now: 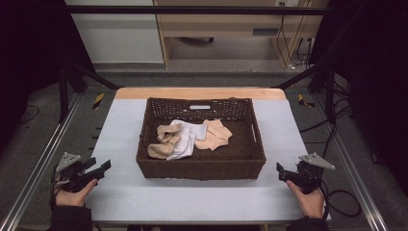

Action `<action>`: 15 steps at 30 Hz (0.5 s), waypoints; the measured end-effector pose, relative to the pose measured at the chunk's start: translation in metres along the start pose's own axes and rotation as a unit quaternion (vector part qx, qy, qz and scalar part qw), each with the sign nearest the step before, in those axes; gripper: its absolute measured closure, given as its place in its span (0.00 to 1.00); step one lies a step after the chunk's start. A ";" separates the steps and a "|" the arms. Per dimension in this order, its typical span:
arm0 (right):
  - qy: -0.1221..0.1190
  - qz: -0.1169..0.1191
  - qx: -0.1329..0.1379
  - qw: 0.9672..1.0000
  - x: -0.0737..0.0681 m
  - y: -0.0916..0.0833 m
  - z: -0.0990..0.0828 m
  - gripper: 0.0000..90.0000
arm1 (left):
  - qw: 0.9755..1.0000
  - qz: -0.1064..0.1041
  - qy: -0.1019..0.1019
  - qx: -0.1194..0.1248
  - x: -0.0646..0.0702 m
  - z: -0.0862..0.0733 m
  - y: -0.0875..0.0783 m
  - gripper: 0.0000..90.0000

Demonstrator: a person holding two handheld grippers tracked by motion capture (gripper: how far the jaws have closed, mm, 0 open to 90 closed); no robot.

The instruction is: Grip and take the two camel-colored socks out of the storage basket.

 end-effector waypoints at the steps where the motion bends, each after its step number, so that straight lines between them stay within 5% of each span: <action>1: -0.002 0.001 0.000 1.000 0.000 0.000 0.000 0.05 | 1.000 -0.001 -0.001 0.002 0.001 0.001 -0.001 0.40; 15: -0.006 -0.002 -0.001 1.000 0.000 0.000 -0.001 0.05 | 1.000 -0.008 0.009 0.025 0.015 0.024 -0.001 0.44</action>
Point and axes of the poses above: each handheld gripper's, and its own axes: y roughly forward along the jaws, z roughly out of its top, x roughly to its right, the point moved 5 cm from there along y, roughly forward along the jaws, and after that the axes turned 7 degrees about y, right-handed, at the moved point
